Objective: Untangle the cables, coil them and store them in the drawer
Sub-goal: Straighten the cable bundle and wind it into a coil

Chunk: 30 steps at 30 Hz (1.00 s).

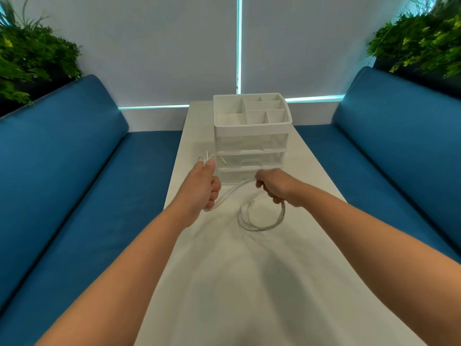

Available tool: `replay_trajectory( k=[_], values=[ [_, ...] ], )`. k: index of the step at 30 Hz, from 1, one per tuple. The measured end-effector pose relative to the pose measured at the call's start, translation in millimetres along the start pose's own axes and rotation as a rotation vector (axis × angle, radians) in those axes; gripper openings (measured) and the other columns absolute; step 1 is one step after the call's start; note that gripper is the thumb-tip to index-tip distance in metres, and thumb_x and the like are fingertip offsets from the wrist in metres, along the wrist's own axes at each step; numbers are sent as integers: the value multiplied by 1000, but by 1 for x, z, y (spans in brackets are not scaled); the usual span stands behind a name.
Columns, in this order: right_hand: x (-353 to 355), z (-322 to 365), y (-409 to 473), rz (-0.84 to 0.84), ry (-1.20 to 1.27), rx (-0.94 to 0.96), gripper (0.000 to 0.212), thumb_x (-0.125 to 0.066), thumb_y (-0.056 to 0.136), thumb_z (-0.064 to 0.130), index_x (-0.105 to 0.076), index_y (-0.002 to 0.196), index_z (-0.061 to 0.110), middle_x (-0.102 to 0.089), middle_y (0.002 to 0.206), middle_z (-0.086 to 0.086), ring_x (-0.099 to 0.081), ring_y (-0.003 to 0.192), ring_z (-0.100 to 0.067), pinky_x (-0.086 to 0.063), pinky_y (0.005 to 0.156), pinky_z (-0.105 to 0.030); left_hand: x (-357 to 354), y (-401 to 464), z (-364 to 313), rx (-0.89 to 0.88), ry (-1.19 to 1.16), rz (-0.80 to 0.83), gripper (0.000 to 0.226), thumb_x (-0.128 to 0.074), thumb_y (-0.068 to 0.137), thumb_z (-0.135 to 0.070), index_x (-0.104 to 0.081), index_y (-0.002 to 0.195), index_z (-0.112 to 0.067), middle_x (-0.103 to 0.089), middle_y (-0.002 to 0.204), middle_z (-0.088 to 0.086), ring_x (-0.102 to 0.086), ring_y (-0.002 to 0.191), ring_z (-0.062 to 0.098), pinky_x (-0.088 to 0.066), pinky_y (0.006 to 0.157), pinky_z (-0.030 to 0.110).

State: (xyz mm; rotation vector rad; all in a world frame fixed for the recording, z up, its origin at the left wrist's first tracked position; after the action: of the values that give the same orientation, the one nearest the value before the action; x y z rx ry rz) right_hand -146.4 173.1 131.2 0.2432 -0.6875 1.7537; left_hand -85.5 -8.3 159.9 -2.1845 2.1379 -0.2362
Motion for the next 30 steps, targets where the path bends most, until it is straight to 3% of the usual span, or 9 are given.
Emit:
replay_trajectory(
  k=[5,8,12,14,16,20,25,28,30],
  values=[
    [-5,36,-6,-59,318,34,24,-31,95,9,-54,91,2,-36,64,-5,-32,53,-14,-28,48,-25,-27,1,17,-88,-10,-65,23,-29,106,-37,-44,99,-20,-46,70,0,-38,50,8,-33,44,19],
    [-17,42,-13,-98,420,100,20,-41,95,2,-61,91,0,-45,65,-7,-42,57,-14,-38,53,-25,-39,2,23,-102,-50,-76,26,-28,106,-36,-49,112,-21,-63,85,3,-55,61,11,-44,48,21],
    [-34,38,-25,-206,642,140,12,-61,90,4,-71,96,3,-65,67,-6,-61,55,-14,-53,58,-27,-46,2,34,-46,-184,-48,33,-27,107,-34,-50,121,-14,-67,106,7,-70,83,13,-59,66,31],
    [-43,34,-31,-314,619,152,7,-70,84,9,-72,90,13,-73,75,-5,-68,62,-14,-57,63,-28,-46,3,38,20,-317,-51,34,-28,107,-33,-52,123,-16,-69,106,9,-71,84,15,-60,71,35],
    [-53,31,-35,-389,551,208,8,-74,81,15,-73,88,19,-75,79,0,-71,69,-11,-59,69,-30,-44,3,39,66,-401,-49,35,-30,107,-30,-58,120,-14,-72,100,7,-69,80,15,-56,65,29],
    [-65,30,-44,-496,390,363,18,-73,84,22,-75,102,21,-75,95,9,-67,89,1,-52,85,-14,-43,0,41,122,-593,-50,34,-41,104,-30,-66,114,-10,-75,98,3,-72,87,12,-57,71,23],
    [-82,22,-49,-441,58,563,32,-55,96,19,-62,126,28,-68,106,2,-41,98,-6,-39,83,-9,-36,9,38,199,-914,-18,38,-32,106,-36,-59,113,-10,-68,124,10,-64,114,26,-50,95,37],
    [-90,18,-55,-432,24,688,36,-50,97,11,-61,129,25,-61,124,9,-34,99,-1,-35,91,-9,-31,11,40,221,-870,-1,40,-31,106,-37,-59,111,-8,-69,121,11,-63,116,26,-52,86,36],
    [-86,13,-59,-464,92,725,29,-55,92,12,-71,114,22,-56,112,9,-35,101,4,-33,86,-3,-24,13,40,204,-846,-31,39,-32,106,-36,-59,108,-8,-75,104,8,-68,105,23,-56,81,36]
  ],
)
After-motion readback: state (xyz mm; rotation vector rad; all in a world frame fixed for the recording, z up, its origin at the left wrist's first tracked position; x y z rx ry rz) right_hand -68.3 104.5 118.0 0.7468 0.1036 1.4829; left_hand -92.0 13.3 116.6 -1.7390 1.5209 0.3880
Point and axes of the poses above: each hand's wrist, its own y-axis towards the middle knuckle, its own x-axis out of the back of the hand, z = x × y, the point moved 4 cm from there along y, towards the middle knuckle
